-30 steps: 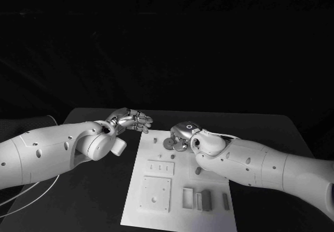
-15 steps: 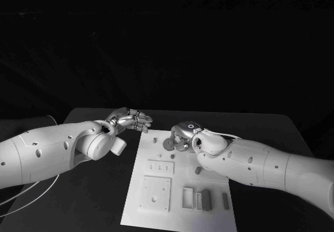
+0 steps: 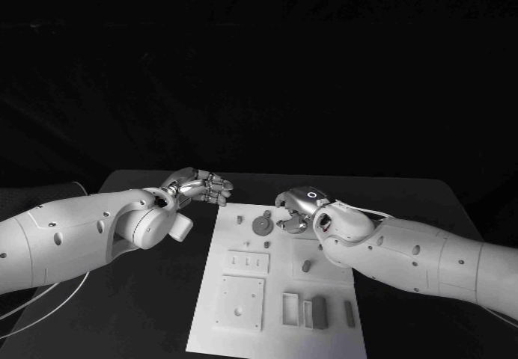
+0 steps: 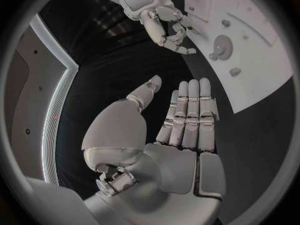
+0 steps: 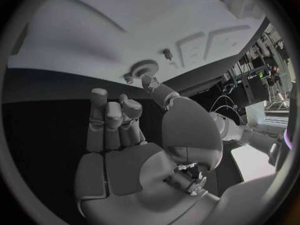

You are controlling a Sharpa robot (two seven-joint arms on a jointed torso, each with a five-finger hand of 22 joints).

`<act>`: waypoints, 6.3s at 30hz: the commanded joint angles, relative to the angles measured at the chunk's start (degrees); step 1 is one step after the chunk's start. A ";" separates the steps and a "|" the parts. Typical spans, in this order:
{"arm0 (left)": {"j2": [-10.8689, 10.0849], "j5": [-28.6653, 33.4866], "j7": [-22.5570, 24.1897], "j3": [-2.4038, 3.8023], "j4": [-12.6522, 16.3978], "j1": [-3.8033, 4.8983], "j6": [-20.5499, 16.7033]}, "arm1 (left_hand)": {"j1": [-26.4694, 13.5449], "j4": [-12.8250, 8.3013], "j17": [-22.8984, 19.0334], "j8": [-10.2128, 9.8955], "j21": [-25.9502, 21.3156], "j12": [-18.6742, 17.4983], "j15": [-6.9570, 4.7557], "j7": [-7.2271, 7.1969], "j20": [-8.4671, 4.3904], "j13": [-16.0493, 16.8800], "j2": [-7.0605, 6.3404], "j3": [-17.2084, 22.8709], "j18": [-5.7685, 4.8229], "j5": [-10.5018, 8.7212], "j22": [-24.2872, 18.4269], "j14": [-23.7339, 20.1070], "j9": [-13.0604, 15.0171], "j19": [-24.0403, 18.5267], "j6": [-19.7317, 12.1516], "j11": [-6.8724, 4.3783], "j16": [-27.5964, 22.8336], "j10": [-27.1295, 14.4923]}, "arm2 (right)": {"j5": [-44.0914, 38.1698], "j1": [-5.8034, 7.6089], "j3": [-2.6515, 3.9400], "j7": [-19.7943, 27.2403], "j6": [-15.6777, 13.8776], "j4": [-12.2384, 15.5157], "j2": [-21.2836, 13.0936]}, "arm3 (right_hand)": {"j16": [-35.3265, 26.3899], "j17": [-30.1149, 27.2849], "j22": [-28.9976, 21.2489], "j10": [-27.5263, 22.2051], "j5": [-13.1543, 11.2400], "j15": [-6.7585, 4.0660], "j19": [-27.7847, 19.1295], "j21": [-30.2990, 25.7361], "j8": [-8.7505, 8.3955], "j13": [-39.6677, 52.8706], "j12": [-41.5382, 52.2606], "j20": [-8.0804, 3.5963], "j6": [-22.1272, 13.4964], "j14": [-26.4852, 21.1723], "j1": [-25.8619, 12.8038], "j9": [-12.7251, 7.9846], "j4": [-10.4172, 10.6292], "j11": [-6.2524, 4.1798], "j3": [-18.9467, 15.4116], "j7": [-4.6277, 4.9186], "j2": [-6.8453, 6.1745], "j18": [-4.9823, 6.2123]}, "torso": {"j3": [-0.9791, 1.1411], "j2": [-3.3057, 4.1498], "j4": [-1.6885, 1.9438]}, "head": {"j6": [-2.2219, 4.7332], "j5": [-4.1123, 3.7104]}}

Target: Assemble the parts on the task board

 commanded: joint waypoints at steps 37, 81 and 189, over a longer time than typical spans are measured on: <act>1.28 0.26 1.02 -0.14 -5.48 -2.17 2.18 | 1.04 -0.30 0.52 -0.22 -0.41 -0.12 0.03 -0.11 0.06 0.12 0.21 0.30 0.75 -0.17 0.23 0.65 0.16 0.61 -0.35 0.24 -0.66 -1.10 | 24.74 -4.51 1.42 30.61 6.79 -9.65 -14.62 | -1.74 -0.33 1.18 -6.23 -0.56 -2.07 -6.26 -2.41 0.32 -0.06 -1.48 2.76 -1.39 -6.20 4.37 -0.30 -5.32 -2.62 -2.18 -2.64 2.88 0.81 | 2.28 -2.52 -3.58 | -0.84 -0.30; 1.42 -0.10 0.56 -0.12 -4.30 -2.52 2.37 | 0.89 -0.26 0.73 -0.30 -0.51 -0.20 0.04 -0.01 0.07 0.18 0.27 0.17 0.73 -0.16 0.29 0.67 0.21 0.60 -0.46 0.29 -0.91 -1.20 | 24.93 -6.37 1.59 30.22 8.95 -18.23 -5.77 | -0.75 -0.12 1.14 -5.99 -0.20 -1.73 -5.55 -1.65 0.50 0.60 -0.53 2.60 -2.19 -5.80 2.76 -0.34 -5.09 -2.07 -2.91 -2.02 4.48 0.81 | 2.76 -2.33 -3.23 | -1.67 0.69; 0.92 -2.62 -1.35 0.06 -3.33 -2.47 1.79 | -0.32 0.14 1.79 0.32 -0.40 0.33 -0.36 -0.65 -0.25 0.75 1.04 -0.08 0.83 -0.17 0.75 1.92 0.73 1.50 1.06 -0.36 -1.28 0.24 | 22.56 -7.40 1.63 26.06 3.42 -19.80 -2.74 | 1.24 -0.20 1.08 -3.65 -0.49 -2.44 -3.88 0.41 5.67 0.96 1.10 1.33 8.58 -3.95 2.25 2.38 -5.25 -2.91 -2.62 -2.94 7.92 0.81 | 2.81 -2.29 -3.40 | -2.37 1.09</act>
